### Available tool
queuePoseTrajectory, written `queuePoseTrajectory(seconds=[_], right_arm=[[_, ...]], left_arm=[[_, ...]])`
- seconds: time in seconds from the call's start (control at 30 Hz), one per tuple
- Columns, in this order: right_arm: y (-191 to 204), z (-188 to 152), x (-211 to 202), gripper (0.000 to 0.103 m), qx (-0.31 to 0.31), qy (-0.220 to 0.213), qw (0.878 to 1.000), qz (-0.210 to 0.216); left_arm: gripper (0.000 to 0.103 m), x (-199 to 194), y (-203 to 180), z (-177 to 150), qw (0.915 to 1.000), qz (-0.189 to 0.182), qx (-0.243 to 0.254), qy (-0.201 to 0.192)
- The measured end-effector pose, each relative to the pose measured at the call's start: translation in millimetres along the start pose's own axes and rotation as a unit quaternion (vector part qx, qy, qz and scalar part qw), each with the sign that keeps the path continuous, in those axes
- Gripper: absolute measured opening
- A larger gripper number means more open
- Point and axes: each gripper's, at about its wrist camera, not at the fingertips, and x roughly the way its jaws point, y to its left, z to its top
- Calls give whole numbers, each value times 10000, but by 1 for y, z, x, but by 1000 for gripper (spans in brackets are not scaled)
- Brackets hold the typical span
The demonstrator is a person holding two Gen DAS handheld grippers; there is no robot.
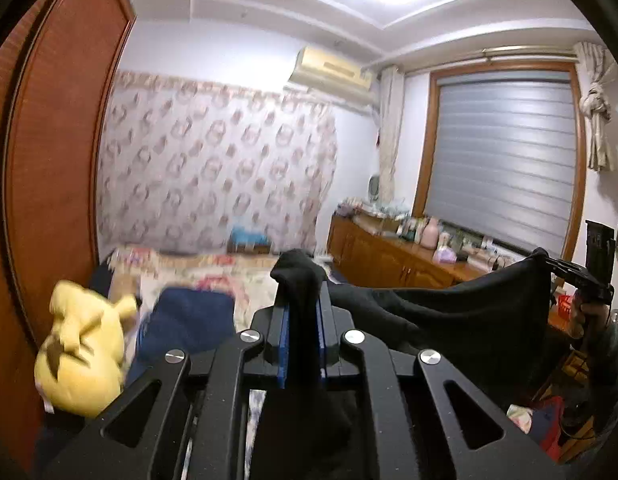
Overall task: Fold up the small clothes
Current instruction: 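Grasp the folded black shirt with both grippers and lift it up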
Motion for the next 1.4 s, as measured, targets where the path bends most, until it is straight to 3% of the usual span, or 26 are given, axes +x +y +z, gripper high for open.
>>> queuePoseTrajectory(seconds=[0.43,0.57,0.8,1.0,1.1,1.2,1.4], right_arm=[[3,75,-74,10,-533,-861,9935,-525],[16,76,-82,10,-673,-955,9909,-668],[29,58,-66,10,-820,-794,9898,-848],[27,72,-63,10,-814,-782,9889,-967],[23,71,-45,10,-888,-645,9885,-1038],[8,62,-6,10,-827,-287,9908,-1034],[-35,8,126,10,-582,739,9912,-928]], left_arm=[[12,-34,-20,76,9942,130,600,-888],[12,-42,-22,81,9915,213,715,-1067],[12,-40,-16,79,9916,189,669,-1088],[12,-30,-21,82,9922,168,754,-977],[12,-9,-22,76,9927,251,821,-846],[12,36,-15,61,9947,349,831,-496],[12,177,20,-8,9944,527,767,509]])
